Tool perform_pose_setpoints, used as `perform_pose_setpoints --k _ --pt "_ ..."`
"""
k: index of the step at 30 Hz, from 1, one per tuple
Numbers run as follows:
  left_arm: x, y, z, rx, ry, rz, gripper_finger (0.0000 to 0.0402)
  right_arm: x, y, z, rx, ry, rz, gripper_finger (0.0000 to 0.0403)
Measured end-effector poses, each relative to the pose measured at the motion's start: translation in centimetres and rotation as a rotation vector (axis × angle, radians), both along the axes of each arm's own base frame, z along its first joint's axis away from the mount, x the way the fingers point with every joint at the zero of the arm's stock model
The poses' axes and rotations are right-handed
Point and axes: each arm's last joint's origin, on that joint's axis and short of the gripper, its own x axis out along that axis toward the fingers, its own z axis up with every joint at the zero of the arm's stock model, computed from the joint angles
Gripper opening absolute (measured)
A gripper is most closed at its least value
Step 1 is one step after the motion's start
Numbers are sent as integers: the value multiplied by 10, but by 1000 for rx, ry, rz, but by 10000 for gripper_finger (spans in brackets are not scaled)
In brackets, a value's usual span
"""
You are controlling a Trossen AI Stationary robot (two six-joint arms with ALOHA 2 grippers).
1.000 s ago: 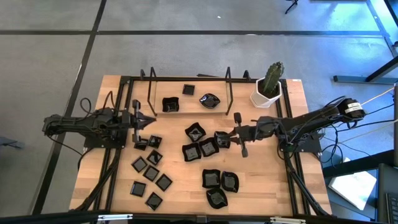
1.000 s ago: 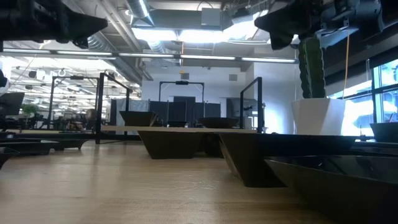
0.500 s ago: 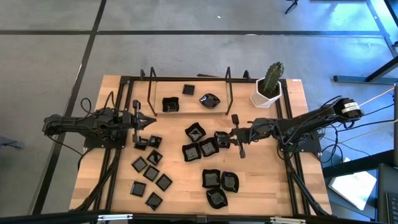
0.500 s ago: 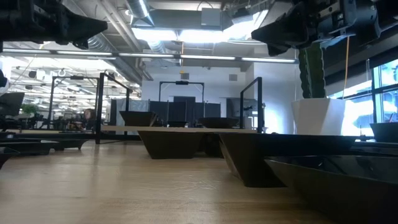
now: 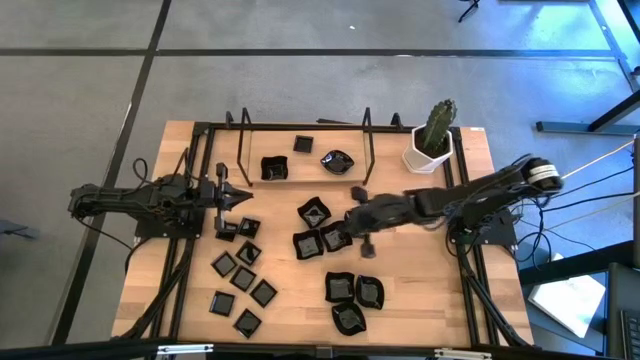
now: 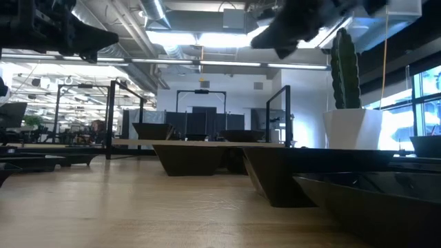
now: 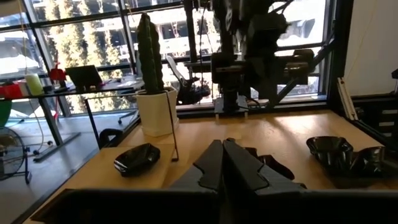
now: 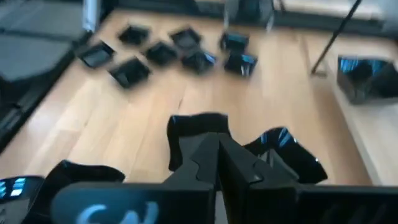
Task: Pick & Place Mini shaped plates
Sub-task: Stack the distorted square plate on top of the distorted square plate on the shelf
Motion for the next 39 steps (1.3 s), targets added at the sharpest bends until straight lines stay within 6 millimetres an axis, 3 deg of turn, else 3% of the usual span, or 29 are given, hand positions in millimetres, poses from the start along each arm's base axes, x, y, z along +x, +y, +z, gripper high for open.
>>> perform_pose_setpoints --k 7,17,25,39 --pt "0 0 0 -1 0 -2 6 55 9 10 -94 265 7 53" --pt "0 0 0 0 0 0 4 111 33 -8 -133 378 168 190" --pt "0 0 0 0 0 0 8 120 42 -31 -182 435 213 214" --pt "0 0 0 0 0 0 10 120 52 -45 -271 443 190 214"
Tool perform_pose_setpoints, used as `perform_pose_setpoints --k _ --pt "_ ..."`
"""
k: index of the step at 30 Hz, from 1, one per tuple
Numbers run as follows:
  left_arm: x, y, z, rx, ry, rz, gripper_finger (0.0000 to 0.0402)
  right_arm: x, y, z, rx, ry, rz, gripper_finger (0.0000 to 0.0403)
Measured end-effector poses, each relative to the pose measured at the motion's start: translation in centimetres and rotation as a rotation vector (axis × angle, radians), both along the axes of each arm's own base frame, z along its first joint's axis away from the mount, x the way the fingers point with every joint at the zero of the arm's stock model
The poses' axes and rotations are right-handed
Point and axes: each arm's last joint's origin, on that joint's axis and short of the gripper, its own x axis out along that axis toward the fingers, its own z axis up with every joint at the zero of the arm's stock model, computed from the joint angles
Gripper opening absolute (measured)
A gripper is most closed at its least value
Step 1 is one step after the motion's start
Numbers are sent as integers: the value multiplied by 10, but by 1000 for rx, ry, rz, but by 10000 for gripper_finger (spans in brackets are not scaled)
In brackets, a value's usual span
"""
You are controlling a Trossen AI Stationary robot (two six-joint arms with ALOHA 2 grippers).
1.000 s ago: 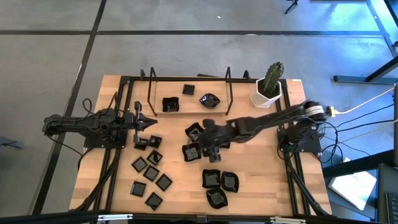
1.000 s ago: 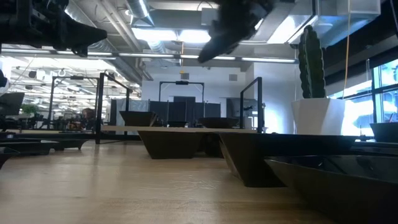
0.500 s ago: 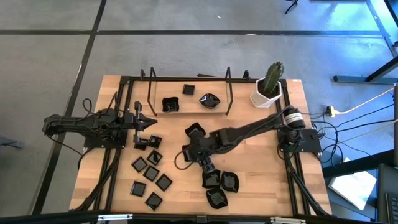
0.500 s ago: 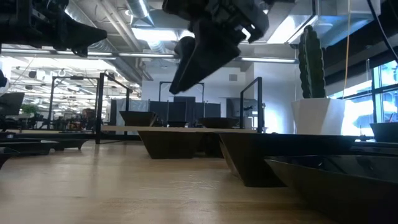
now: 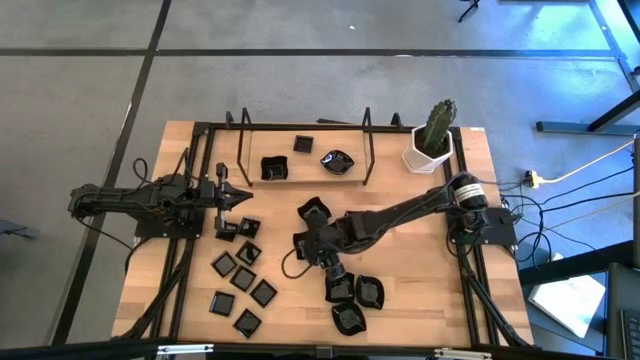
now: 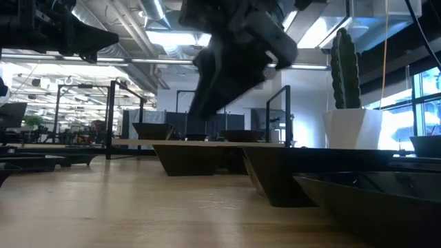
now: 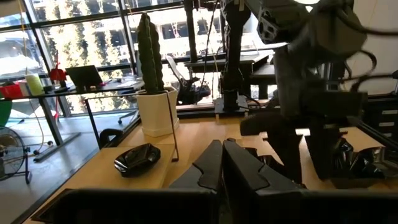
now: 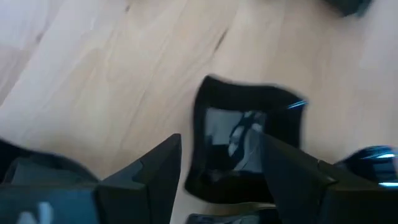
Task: Pick & Place Mini shaped plates
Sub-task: Stack the distorted square plate on top of the distorted square plate on the shelf
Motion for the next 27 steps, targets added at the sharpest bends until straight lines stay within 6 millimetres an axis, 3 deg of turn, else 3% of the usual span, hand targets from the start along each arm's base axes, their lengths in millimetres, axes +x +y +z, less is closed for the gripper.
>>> perform_pose_setpoints --k 8,15,23,27 --pt "0 0 0 0 1 0 6 -1 16 -3 25 -10 46 214" --pt "0 0 0 0 3 0 10 7 17 -25 -14 14 22 214" --pt "0 0 0 0 4 0 5 9 17 -24 -16 -12 9 214" --pt "0 0 0 0 4 0 4 12 18 -34 -16 -2 5 214"
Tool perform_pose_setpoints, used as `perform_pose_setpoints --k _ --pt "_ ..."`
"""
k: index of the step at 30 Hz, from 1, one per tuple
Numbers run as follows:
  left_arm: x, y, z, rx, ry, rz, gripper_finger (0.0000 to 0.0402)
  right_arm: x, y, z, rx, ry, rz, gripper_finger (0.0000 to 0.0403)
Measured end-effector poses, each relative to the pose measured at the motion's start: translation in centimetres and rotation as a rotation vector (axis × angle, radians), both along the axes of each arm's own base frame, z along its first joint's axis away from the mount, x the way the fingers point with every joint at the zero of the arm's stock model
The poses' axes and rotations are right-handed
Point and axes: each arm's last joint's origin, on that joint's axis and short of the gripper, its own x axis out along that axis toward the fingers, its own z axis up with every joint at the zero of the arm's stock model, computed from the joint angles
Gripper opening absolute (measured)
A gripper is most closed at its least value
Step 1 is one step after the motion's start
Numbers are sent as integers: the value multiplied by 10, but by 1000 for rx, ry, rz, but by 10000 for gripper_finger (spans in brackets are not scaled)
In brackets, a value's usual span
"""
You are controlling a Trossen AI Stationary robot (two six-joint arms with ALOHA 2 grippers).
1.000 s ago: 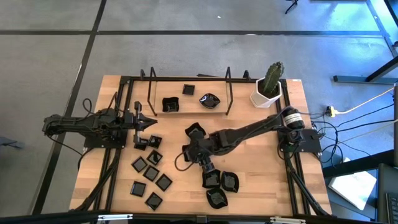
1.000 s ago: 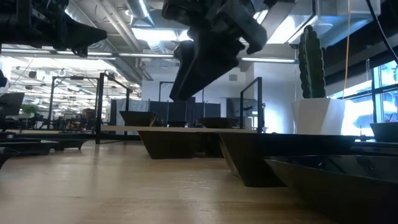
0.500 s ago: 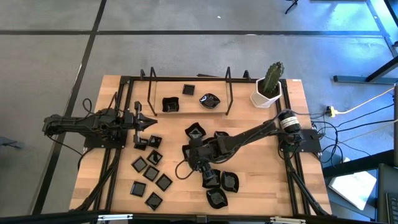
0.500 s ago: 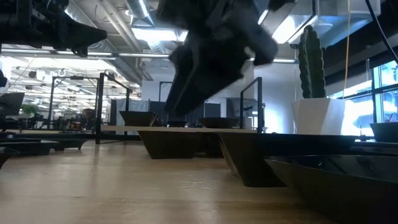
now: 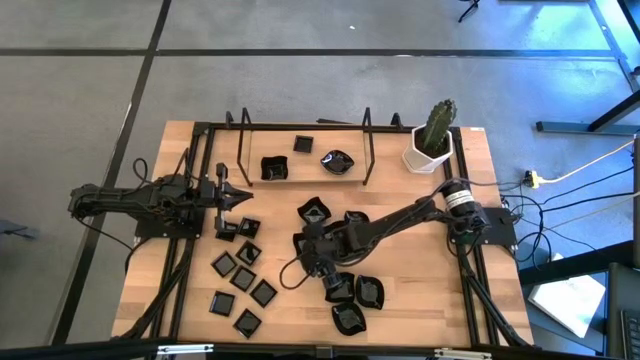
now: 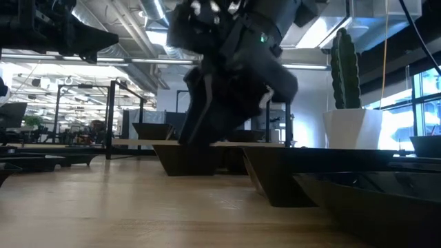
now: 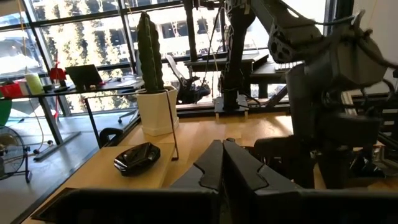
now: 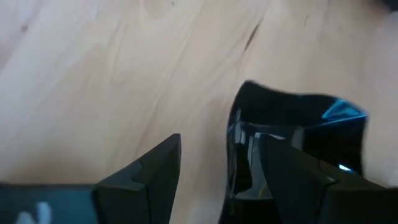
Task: Pick & Place Mini shaped plates
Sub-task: Stack the distorted square plate on top of the distorted square plate on the shelf
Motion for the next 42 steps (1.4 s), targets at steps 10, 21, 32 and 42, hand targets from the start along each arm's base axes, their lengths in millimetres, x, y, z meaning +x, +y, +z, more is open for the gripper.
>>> perform_pose_setpoints --k 10,21,32,42 --pt "0 0 0 0 4 -1 4 5 0 -13 -8 5 4 214" --pt "0 0 0 1 4 0 4 6 -1 -12 -7 0 3 152" --pt "0 0 0 0 5 0 4 10 1 -2 -25 -28 36 29" --pt "0 0 -3 1 32 0 4 16 3 18 -30 -34 46 6"
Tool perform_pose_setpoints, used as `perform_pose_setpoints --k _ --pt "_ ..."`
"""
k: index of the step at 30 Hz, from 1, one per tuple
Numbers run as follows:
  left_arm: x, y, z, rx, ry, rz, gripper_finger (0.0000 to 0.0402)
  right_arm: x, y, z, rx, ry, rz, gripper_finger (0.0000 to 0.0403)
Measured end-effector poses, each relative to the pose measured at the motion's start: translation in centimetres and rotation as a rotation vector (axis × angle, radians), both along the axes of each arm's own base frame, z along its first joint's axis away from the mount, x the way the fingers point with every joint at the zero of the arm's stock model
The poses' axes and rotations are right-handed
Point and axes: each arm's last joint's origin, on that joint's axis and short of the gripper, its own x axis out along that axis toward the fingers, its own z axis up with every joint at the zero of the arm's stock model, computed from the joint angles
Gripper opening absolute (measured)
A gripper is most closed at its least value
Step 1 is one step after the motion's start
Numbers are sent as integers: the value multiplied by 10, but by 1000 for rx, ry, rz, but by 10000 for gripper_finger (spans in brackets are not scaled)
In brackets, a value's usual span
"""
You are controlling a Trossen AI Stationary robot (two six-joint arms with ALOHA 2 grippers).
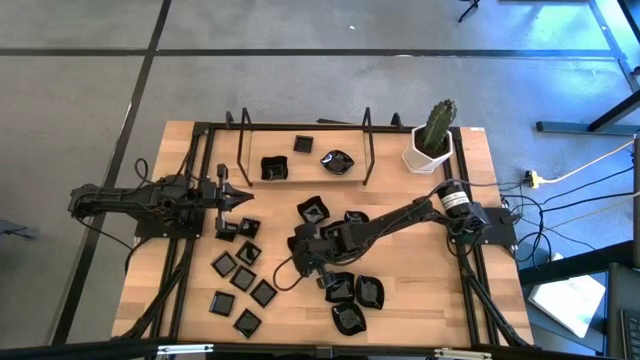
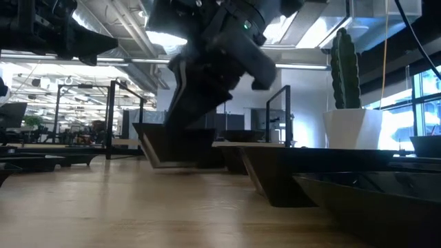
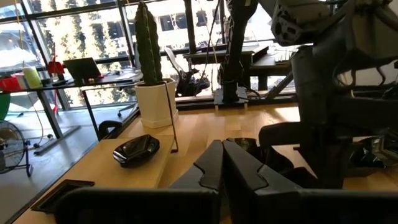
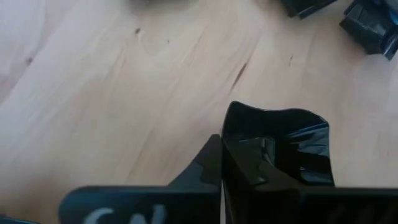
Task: Pick & Place Mini shaped plates
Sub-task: Stack the distorted square plate on top of the distorted square plate on the shelf
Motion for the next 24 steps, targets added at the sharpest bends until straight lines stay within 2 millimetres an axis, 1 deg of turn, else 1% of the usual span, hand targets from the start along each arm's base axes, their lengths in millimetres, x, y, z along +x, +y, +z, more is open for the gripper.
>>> perform_pose_setpoints --k 8,12,15,19,24 --pt "0 0 0 0 1 0 4 4 6 17 5 -34 14 3" --pt "0 0 0 0 1 0 4 4 9 27 -47 -44 15 2" --pt "0 0 0 0 1 0 4 5 12 38 -92 -56 13 2" --pt "0 0 0 0 1 0 4 5 16 64 -115 -81 4 1" --pt "0 0 0 0 1 0 4 7 13 107 -110 -145 -18 1"
